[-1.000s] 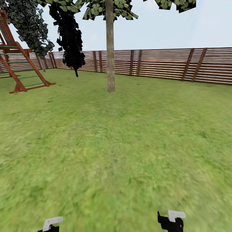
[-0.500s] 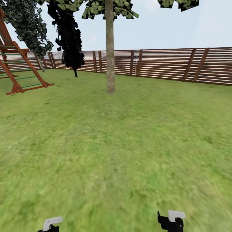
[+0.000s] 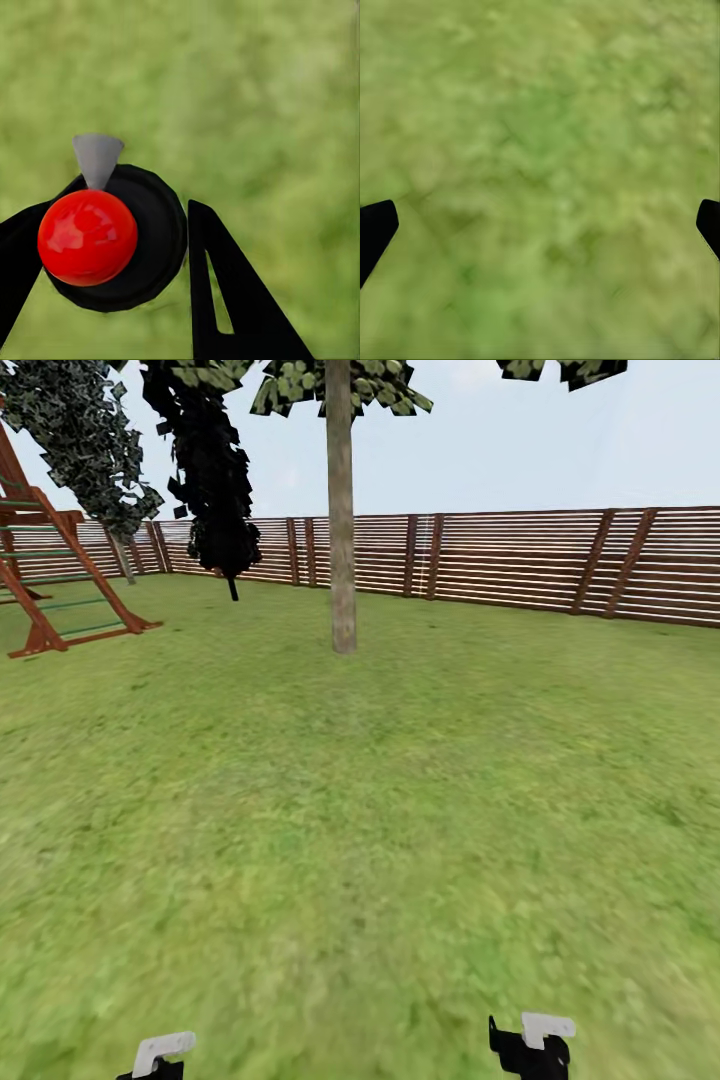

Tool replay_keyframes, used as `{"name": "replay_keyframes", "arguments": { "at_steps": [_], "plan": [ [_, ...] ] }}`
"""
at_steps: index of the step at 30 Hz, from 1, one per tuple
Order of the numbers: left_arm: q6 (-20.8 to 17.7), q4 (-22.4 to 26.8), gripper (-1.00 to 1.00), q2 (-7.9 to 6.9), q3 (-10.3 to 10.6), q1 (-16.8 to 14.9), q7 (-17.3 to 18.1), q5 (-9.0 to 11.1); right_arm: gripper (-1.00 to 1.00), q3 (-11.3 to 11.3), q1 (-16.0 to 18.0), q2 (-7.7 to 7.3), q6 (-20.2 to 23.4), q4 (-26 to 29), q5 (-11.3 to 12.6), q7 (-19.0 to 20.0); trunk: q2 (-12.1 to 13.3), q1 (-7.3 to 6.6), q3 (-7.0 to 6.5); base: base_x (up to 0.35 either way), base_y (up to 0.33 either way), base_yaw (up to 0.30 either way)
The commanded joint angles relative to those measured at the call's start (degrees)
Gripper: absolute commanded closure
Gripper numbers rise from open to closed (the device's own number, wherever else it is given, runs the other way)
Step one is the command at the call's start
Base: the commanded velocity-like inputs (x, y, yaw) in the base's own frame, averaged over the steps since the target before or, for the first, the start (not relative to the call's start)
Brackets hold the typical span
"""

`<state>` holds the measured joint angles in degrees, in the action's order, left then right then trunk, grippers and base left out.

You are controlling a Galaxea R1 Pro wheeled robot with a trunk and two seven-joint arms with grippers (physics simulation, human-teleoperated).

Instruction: In the garden, pick up the pesticide atomizer on the floor and spray pesticide onto both trees until each tree trunk is fully covered.

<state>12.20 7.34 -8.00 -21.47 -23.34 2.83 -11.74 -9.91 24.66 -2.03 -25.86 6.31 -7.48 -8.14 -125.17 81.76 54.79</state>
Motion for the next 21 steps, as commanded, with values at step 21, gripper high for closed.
{"name": "replay_keyframes", "arguments": {
  "at_steps": [21],
  "plan": [
    [0.2,-0.14,1.0,0.0,-0.42,-0.04,0.25,-0.47,-1.0,-0.37,0.04,0.01,-0.16,-0.07,-0.61,-0.21,-0.02,0.03,0.05,0.338,0.0,0.0]
  ]
}}
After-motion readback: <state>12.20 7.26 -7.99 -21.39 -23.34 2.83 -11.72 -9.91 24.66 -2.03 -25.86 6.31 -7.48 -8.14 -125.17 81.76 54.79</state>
